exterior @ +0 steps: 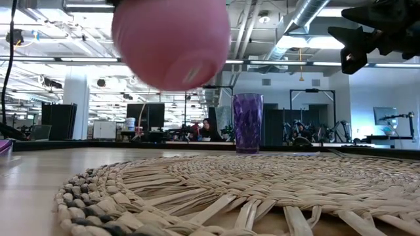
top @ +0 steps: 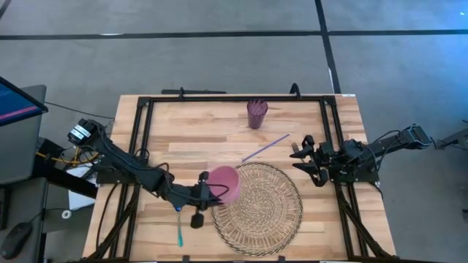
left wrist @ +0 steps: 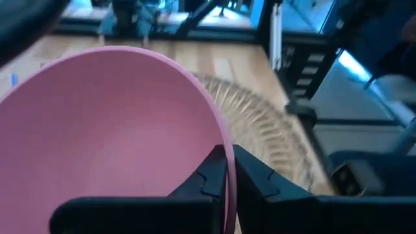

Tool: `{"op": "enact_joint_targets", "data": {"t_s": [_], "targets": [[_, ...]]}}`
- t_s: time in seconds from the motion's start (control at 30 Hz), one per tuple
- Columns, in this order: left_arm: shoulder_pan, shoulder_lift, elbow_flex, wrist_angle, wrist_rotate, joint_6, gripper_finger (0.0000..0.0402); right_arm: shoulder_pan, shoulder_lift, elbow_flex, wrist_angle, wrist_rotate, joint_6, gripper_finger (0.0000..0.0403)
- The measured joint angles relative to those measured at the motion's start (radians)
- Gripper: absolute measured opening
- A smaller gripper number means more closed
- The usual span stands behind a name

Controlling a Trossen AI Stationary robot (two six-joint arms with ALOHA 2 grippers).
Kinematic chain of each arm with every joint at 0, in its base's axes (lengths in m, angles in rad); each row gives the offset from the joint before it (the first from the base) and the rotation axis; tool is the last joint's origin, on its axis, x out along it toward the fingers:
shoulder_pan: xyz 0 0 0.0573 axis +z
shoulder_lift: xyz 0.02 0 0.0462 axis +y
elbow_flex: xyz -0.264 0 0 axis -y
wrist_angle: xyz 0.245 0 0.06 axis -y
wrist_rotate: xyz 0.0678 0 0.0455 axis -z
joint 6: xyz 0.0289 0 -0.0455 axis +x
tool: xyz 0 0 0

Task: Pick & Place Utensil
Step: Put the pink bowl on the woven mat

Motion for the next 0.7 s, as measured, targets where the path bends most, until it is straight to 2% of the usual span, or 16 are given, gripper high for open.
{"op": "enact_joint_targets", "data": {"t_s": [0.23,0.37,0.47,0.6,0.7], "targets": [[0.000,0.039,0.048,0.011,0.027,0.001,0.0016,0.000,0.000,0.000,0.000,0.000,0.000,0.0156],[0.007,0.168,0.124,0.012,0.088,0.008,0.0016,0.000,0.000,0.000,-0.003,0.000,-0.001,0.0154],[0.011,0.281,0.211,0.012,0.160,0.094,0.0016,0.000,0.000,0.000,-0.003,0.000,-0.001,0.0154],[0.011,0.409,0.338,0.019,0.202,0.184,0.0016,0.000,0.000,0.000,-0.003,0.000,-0.001,0.0154],[0.016,0.492,0.402,0.018,0.296,0.191,0.0017,0.000,0.000,0.000,-0.007,0.000,-0.001,0.0154]]}}
